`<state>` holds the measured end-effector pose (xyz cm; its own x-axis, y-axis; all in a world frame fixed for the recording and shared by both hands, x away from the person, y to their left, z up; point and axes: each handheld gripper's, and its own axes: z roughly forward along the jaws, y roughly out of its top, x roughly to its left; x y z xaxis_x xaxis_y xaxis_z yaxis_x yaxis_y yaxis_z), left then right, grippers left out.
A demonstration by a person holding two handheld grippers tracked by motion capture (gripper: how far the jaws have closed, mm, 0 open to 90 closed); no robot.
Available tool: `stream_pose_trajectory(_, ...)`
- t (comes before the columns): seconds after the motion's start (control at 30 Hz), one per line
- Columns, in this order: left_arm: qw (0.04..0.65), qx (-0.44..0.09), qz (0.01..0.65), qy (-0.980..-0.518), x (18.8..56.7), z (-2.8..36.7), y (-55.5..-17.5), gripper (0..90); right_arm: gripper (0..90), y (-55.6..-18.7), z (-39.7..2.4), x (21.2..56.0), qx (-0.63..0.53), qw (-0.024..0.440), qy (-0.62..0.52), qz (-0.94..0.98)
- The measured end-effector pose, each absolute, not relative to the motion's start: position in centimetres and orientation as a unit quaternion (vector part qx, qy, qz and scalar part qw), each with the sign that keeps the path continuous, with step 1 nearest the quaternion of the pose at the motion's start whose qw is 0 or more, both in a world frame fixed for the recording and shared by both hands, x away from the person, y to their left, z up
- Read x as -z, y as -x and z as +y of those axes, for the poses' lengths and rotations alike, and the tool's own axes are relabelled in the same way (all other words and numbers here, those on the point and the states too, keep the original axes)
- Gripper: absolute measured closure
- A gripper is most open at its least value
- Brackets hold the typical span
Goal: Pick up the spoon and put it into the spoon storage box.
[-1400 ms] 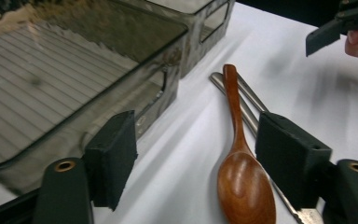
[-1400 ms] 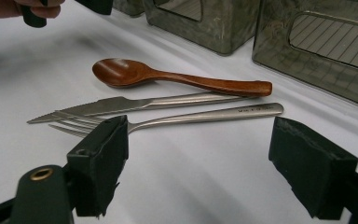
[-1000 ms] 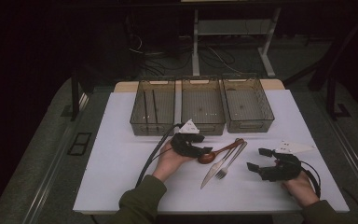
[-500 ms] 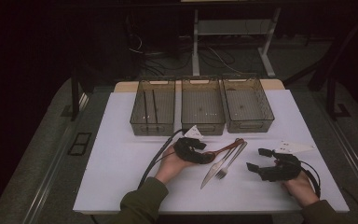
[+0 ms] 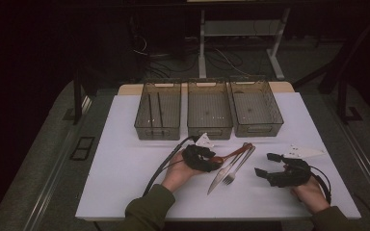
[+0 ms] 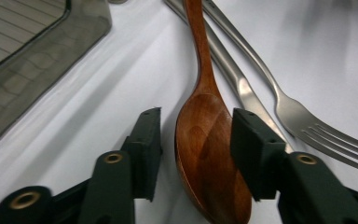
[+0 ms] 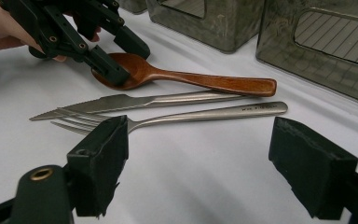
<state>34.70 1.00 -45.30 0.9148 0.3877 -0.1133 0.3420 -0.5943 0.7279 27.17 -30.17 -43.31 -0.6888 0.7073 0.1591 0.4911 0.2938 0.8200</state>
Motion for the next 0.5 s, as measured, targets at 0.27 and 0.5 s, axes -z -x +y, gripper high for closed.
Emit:
stream_pose_trajectory(0.27,0.400,-0.015,0.213,-0.891,45.13,1.12,-34.73,67.6,19.1,-27.19,-30.16,43.32,-0.459,0.118,-0.377,0.796)
stream_pose_trajectory(0.5,0.409,-0.011,0.218,-0.886,44.73,1.25,-34.65,78.5,19.1,-27.22,-30.14,43.36,-0.454,0.118,-0.379,0.798)
